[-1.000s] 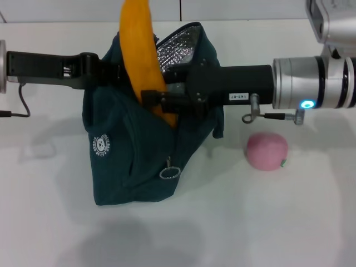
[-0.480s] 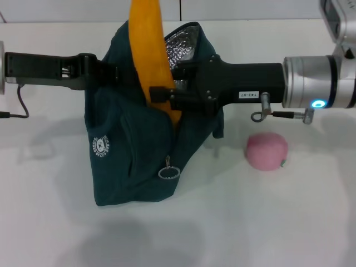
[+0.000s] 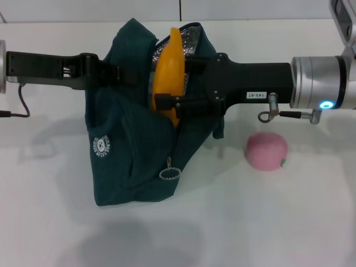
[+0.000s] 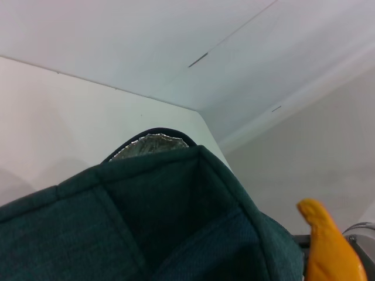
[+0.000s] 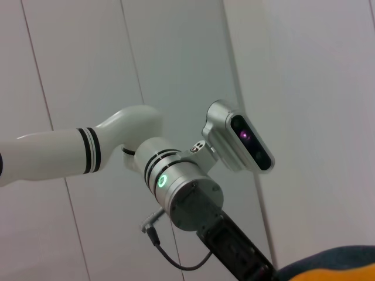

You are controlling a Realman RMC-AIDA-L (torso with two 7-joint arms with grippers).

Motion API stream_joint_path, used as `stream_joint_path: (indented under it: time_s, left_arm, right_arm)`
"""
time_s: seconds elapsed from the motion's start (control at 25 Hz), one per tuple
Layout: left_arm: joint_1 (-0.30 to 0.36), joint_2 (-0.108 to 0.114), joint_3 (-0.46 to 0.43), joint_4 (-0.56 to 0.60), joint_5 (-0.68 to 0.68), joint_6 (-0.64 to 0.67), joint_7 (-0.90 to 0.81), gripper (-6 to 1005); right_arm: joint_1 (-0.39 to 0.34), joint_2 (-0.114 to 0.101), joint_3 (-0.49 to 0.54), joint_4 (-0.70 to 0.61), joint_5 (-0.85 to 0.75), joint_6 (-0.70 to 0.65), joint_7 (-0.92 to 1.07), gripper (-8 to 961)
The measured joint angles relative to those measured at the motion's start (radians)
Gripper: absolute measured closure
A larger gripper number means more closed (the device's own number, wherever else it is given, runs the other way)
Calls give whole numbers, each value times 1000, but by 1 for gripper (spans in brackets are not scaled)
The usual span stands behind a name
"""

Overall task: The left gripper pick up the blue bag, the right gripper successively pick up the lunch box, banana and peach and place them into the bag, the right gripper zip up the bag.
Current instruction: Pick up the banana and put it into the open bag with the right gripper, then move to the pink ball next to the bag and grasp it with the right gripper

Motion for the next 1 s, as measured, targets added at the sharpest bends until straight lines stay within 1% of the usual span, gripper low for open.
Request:
stream_joint_path:
  time_s: [0.16, 0.28, 0.44, 0.52, 0.6, 0.64, 0.68, 0.72, 0.84, 0.92, 1.0]
  left_arm:
    - [-1, 0, 0, 0, 0, 0, 0, 968]
    - [-1, 0, 0, 0, 0, 0, 0, 968]
    - [2, 0, 0, 0, 0, 0, 0, 968]
    - [4, 0, -2, 0, 0, 0, 0, 969]
    - [5, 0, -3, 0, 0, 0, 0, 969]
    - [5, 0, -3, 0, 0, 0, 0, 969]
    - [5, 0, -2, 0, 0, 0, -1, 969]
    - [5, 0, -2, 0, 1, 0, -1, 969]
    - [6, -1, -2, 0, 1, 0, -1, 969]
    - [7, -1, -2, 0, 1, 1, -1, 969]
    - [7, -1, -2, 0, 1, 1, -2, 968]
  right_arm:
    - [0, -1, 20, -1, -1, 4, 2, 216]
    - [0, -5, 68, -2, -2, 0, 19, 157]
    - [2, -15, 145, -21, -2, -11, 52, 79]
    - [-2, -18, 213, -26, -2, -16, 72, 78]
    - [-5, -30, 283, -28, -2, -27, 102, 77]
    - [-5, -30, 283, -28, -2, -27, 102, 76]
    - [-12, -51, 327, -29, -1, -60, 129, 76]
    - [-14, -55, 335, -29, -1, -68, 133, 77]
    - [-60, -72, 362, -60, -11, -88, 158, 79]
    - [-113, -83, 365, -97, -35, -90, 177, 80]
    - [-182, -90, 365, -141, -84, -91, 184, 82]
